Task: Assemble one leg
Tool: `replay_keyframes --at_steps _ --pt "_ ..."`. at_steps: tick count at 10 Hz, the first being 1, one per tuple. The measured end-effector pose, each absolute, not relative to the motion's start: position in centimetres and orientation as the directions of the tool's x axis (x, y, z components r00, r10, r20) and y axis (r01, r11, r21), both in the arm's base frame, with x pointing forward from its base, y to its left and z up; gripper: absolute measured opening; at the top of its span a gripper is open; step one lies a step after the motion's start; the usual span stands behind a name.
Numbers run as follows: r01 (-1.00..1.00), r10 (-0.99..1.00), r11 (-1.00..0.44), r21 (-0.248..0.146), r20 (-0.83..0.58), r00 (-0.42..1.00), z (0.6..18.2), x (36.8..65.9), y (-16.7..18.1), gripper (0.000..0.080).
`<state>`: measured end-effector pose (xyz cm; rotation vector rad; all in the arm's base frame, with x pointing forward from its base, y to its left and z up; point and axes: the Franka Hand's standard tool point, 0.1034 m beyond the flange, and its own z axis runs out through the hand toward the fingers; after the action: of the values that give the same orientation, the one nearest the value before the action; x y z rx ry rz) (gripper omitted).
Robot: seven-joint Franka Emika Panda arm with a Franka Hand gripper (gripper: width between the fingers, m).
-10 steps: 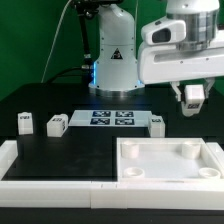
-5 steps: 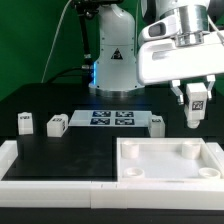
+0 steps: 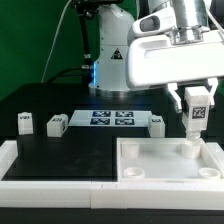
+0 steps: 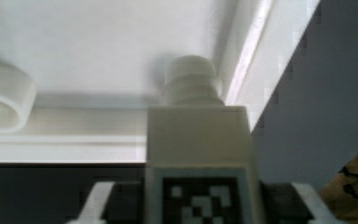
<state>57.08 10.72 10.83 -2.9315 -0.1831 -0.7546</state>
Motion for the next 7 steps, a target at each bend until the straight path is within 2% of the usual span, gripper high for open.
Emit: replay_keyframes --at_steps 2,3,4,5,6,7 --pt "0.139 0.084 -0.988 -0.071 0.513 0.854 10.6 56.9 10.5 0.0287" --pt "0.134 0.075 -0.989 -0.062 0.568 0.819 11.1 57.4 10.3 0.0287" --pt "0.128 0.071 -0.990 -0.060 0.574 0.816 9.2 56.4 10.1 0.0287" --pt "0.140 0.087 -0.987 -0.076 0.475 0.876 7.3 55.8 10.7 0.0287" --pt "0.149 0.090 -0.986 -0.074 0.517 0.851 8.5 57.3 11.3 0.0287" --pt "0.160 0.099 -0.984 -0.073 0.520 0.849 8.1 57.9 11.8 0.0287"
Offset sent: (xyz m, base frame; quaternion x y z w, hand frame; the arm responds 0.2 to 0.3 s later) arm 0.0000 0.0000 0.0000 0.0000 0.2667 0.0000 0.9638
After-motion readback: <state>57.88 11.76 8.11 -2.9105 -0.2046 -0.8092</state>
